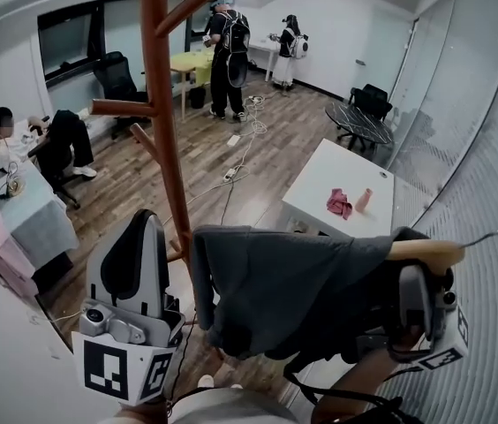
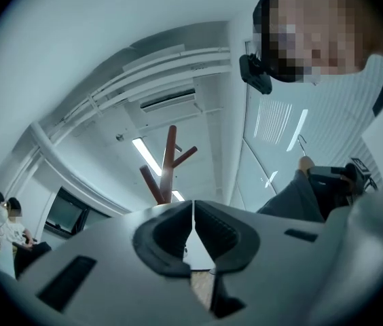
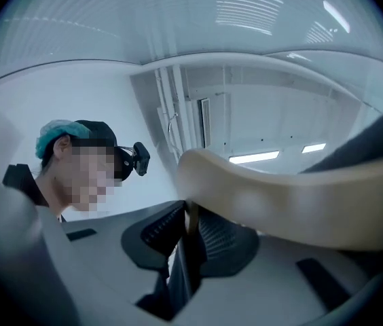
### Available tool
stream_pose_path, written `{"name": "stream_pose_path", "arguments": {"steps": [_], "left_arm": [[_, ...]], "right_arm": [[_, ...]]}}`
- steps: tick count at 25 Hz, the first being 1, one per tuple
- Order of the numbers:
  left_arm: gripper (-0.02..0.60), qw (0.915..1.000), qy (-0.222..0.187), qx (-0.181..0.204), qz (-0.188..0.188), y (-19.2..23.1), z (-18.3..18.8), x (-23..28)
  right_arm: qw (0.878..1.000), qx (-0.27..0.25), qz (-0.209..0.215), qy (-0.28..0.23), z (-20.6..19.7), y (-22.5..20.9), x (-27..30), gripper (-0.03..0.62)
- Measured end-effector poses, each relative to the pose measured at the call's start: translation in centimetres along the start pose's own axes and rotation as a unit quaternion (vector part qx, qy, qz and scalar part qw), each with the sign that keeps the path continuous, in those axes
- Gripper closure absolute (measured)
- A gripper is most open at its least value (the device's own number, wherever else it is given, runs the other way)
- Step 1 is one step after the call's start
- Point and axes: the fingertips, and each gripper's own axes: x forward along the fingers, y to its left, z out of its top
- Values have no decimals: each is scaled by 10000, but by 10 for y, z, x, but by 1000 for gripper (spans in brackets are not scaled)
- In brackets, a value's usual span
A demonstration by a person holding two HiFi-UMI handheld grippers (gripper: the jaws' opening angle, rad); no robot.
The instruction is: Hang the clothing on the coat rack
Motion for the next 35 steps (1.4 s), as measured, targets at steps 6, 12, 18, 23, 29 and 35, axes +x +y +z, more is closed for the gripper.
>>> {"name": "stream_pose_path", "arguments": {"steps": [6,12,18,23,29,35], "left_arm": [[557,9976,-25,681,72,-1,20,0],[557,9954,10,919,273,7,28,-6],[558,9929,80,1109,423,22,29,-10],[557,9911,158,1220,503,30,26,-11],[557,9889,179,1366,556,44,24,-6],[558,9871,221,1458,628,54,22,-9]], "right_arm": [[9968,449,615,246,-23,-2,43,517],[9906,810,1058,324,-39,-4,71,517],[9838,1036,1405,418,-55,-3,101,517],[9797,1156,1535,565,-70,-4,121,517],[9751,1225,1706,709,-83,-7,148,517],[9700,1287,1876,863,-93,-7,169,517]]}}
